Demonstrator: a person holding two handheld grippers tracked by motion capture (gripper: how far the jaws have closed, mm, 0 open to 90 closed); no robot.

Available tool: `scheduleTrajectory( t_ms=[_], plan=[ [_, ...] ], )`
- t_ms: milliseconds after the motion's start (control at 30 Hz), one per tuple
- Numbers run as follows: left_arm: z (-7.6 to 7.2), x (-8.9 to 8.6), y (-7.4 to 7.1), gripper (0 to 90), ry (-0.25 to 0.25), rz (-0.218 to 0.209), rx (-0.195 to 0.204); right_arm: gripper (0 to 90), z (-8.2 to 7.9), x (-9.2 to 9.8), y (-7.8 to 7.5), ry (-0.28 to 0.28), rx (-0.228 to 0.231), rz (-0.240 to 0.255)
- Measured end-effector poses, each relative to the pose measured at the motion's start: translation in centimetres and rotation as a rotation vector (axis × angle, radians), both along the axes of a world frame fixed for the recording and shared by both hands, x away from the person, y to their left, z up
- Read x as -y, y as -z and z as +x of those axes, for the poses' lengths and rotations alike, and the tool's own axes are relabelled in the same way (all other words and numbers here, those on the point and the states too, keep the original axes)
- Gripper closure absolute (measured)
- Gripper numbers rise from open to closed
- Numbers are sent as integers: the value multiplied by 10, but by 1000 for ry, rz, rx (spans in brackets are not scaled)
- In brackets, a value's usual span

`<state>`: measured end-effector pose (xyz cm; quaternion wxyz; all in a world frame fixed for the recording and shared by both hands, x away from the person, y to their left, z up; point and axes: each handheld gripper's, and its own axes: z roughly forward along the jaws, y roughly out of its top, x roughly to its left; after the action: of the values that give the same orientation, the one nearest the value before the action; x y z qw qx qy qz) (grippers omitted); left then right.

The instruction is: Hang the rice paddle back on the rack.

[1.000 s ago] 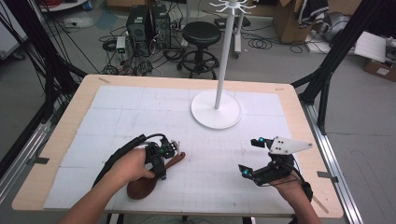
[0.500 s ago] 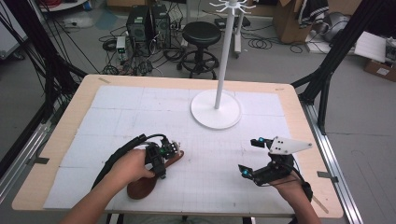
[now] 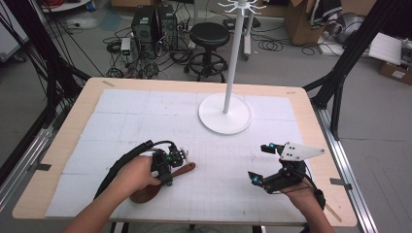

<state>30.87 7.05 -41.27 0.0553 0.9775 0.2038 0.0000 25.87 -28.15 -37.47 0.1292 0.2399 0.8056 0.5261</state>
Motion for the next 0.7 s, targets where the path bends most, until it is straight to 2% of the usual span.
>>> scheduleTrajectory(
  t_ms=[467, 700],
  plan=[
    [-4, -3, 0, 752, 85, -27, 39, 5, 0, 1, 0, 0, -2, 2],
    [-4, -6, -5, 754, 109, -69, 57, 5, 0, 2, 1, 7, -2, 4]
  ],
)
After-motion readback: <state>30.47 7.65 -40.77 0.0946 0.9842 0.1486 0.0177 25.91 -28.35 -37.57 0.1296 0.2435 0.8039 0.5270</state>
